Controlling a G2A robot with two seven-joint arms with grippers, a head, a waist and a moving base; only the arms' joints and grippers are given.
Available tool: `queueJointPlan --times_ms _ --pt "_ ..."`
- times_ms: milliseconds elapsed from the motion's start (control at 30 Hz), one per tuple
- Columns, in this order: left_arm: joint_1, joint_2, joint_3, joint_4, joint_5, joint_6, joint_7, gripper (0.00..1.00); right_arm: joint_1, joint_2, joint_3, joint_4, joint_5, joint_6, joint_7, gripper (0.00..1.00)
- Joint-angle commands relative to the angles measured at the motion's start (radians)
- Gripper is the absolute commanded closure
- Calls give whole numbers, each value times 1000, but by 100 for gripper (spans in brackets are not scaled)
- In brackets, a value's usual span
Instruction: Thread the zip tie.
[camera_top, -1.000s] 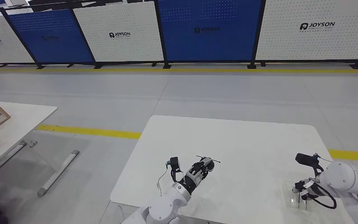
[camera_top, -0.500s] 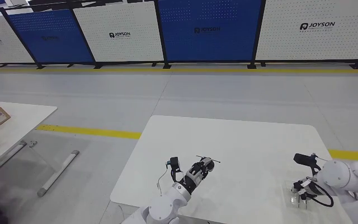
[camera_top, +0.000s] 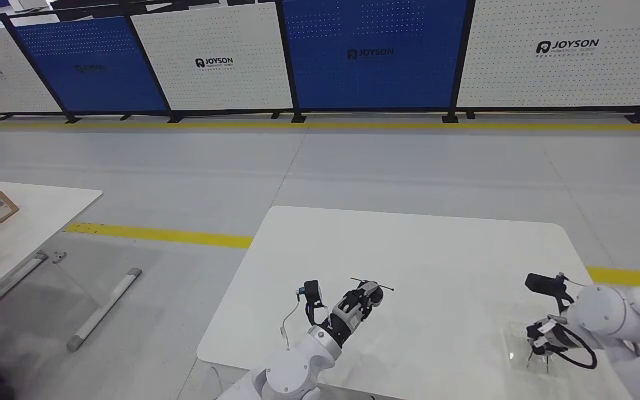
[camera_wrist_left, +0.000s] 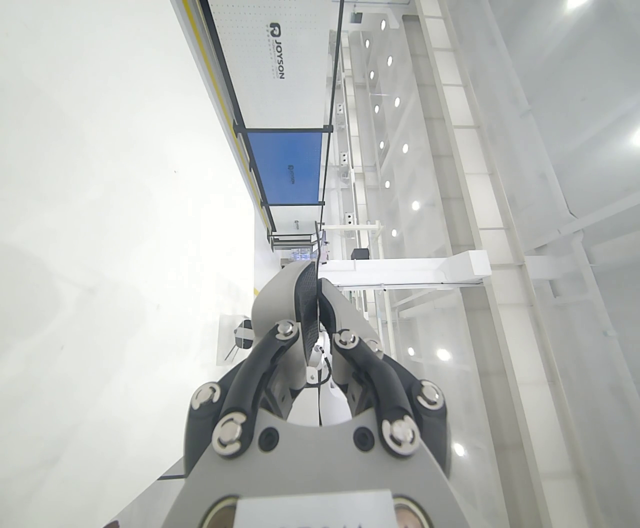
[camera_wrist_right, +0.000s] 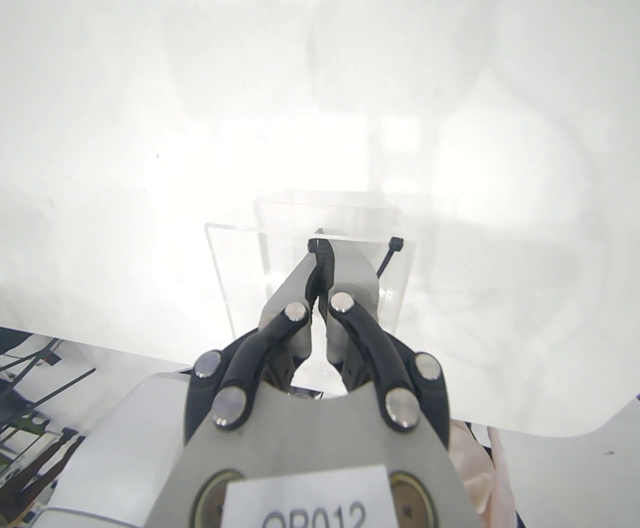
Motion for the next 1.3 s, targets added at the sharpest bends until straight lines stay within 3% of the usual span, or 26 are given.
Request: queueJointPlan --times_ms 0,200,467,900,1100,1267 --pt "0 0 0 0 0 0 0 100 -6 4 8 -13 -5 0 0 100" --pt "0 0 0 0 0 0 0 100 -64 29 91 -80 -24 0 0 100" --pt "0 0 0 0 0 0 0 100 -209 67 265 -219 -29 0 0 100" --pt "0 0 0 0 0 0 0 100 -209 67 265 -219 -29 0 0 100" --pt "0 0 0 0 0 0 0 100 -257 68 336 -241 28 0 -116 100" --pt "0 0 0 0 0 0 0 100 -367 74 465 -339 92 0 -234 100"
